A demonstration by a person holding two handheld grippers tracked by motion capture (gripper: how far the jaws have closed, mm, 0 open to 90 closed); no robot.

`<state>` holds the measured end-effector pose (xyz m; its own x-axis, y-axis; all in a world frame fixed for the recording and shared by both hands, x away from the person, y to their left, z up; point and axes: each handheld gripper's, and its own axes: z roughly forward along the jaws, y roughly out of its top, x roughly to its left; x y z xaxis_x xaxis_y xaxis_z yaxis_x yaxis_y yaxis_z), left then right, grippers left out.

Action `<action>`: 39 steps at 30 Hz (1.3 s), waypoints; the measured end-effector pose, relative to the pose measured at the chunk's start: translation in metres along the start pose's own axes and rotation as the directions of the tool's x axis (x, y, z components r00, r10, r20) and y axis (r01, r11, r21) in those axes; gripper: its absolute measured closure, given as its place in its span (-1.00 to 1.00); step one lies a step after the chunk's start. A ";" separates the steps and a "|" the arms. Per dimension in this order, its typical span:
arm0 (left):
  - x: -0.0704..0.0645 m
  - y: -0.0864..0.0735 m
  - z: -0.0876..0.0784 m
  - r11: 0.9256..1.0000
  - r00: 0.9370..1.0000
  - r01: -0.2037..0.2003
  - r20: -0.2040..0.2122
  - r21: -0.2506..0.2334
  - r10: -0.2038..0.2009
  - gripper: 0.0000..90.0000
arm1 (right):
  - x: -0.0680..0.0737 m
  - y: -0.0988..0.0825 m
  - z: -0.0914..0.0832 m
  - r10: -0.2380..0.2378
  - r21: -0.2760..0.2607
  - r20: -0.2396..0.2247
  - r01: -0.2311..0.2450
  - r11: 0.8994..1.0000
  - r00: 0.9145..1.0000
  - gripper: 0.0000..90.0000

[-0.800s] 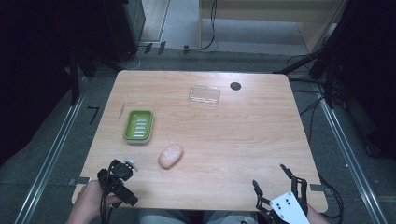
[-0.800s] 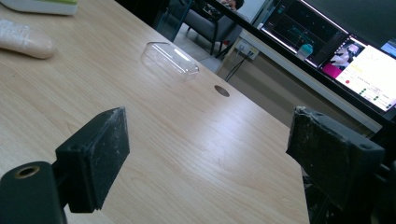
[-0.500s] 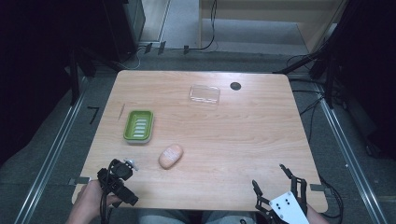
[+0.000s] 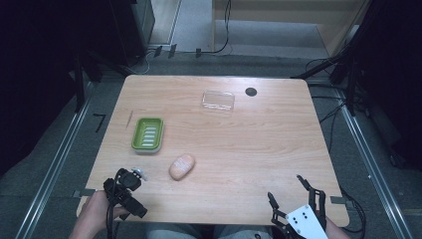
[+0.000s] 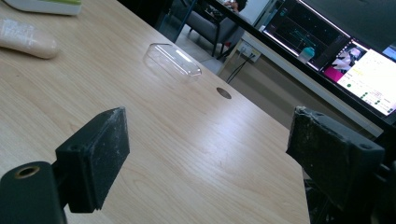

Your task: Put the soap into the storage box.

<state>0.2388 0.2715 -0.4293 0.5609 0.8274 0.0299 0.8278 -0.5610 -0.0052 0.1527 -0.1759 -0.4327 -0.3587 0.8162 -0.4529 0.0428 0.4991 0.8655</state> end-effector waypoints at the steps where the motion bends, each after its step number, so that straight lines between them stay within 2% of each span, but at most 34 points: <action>1: -0.001 0.000 -0.001 1.000 1.000 0.005 0.000 -0.008 -0.005 -1.00 | 0.000 0.000 0.000 -0.002 0.001 -0.002 0.002 1.000 1.000 -0.71; 11: -0.004 0.008 -0.009 0.999 1.000 -0.001 0.010 -0.038 0.002 -1.00 | 0.000 0.000 0.000 -0.005 0.002 -0.002 0.005 1.000 1.000 -0.71; 15: -0.006 0.014 -0.012 0.999 1.000 -0.023 0.006 -0.041 0.023 -1.00 | 0.001 0.000 0.000 -0.005 0.006 -0.004 0.005 1.000 1.000 -0.71; 17: -0.008 0.017 -0.014 0.998 1.000 -0.023 0.002 -0.058 0.024 -1.00 | 0.001 0.000 0.000 -0.003 0.007 -0.002 0.003 1.000 1.000 -0.71; 33: -0.017 0.036 -0.017 0.996 0.998 -0.058 0.008 -0.065 0.059 -1.00 | -0.001 -0.002 0.000 0.004 0.003 0.003 -0.004 1.000 1.000 -0.71; 39: -0.020 0.046 -0.020 0.994 0.997 -0.073 -0.008 -0.080 0.073 -1.00 | 0.000 -0.001 0.000 0.002 0.007 0.004 -0.002 1.000 1.000 -0.71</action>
<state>0.2657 0.2287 -0.4098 0.6196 0.7840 0.0373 0.7808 -0.6206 0.0727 0.1524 -0.1769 -0.4335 -0.3549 0.8182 -0.4523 0.0500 0.4997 0.8648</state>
